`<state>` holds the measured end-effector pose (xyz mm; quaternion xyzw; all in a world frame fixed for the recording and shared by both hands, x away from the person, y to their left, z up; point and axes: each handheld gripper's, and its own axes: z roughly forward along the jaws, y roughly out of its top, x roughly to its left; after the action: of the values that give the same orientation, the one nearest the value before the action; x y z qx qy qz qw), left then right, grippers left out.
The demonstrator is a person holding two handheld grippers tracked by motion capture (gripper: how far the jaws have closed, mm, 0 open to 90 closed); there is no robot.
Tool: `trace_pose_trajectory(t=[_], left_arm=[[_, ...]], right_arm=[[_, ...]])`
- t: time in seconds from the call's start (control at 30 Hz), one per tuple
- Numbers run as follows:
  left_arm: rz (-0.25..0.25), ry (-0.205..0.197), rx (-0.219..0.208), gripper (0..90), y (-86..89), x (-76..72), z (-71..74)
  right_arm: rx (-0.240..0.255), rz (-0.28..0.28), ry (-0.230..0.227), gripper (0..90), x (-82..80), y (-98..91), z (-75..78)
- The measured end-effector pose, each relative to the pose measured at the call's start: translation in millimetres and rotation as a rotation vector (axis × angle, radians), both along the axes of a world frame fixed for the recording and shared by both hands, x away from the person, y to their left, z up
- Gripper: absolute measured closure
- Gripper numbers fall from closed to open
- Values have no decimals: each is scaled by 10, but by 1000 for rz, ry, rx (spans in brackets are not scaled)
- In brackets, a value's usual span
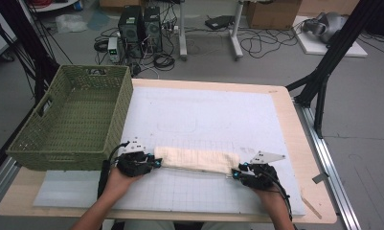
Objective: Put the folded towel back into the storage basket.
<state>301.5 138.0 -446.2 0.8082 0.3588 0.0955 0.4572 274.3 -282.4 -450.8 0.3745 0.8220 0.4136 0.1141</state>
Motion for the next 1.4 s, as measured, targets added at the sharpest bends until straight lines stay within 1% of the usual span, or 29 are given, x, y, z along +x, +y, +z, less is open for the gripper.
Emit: trace_pose_trajectory(t=[0.13,0.17,0.23,0.37,0.43,0.53,0.7,0.87,0.93,1.03,1.07,1.17,1.27,1.4], left_arm=[[-2,-3,6,748,-8,3,-7],[1,-5,4,752,-10,2,-7],[2,-9,3,758,-10,1,-4],[5,-21,-1,765,1,-1,10],[4,-27,-1,769,8,1,13],[1,-31,4,775,13,4,13],[5,-32,-3,778,8,-1,19],[6,-45,-14,780,27,-4,49],[10,-53,-28,781,32,-13,72],[11,-69,-42,783,46,-23,118],[14,-74,-54,783,48,-30,136],[16,-92,-79,783,78,-41,210],[23,-110,-115,783,109,-48,290],[22,-141,-143,783,151,-62,422]], right_arm=[[12,-8,15,751,-6,11,2],[3,-5,2,765,-6,19,3],[-13,-6,-9,781,-16,42,11],[-46,-13,-25,786,-26,81,34],[-56,-21,-25,788,-25,98,43],[-55,-27,-29,787,-24,109,43],[-54,-36,-26,788,-24,110,43],[-62,-35,-39,794,-25,115,63],[-46,-39,-41,796,-27,106,81],[-22,-43,-63,797,-32,84,126],[-9,-48,-65,797,-39,83,144],[1,-48,-95,797,-49,80,198],[24,-54,-118,797,-60,74,266],[52,-54,-157,797,-58,56,363]])
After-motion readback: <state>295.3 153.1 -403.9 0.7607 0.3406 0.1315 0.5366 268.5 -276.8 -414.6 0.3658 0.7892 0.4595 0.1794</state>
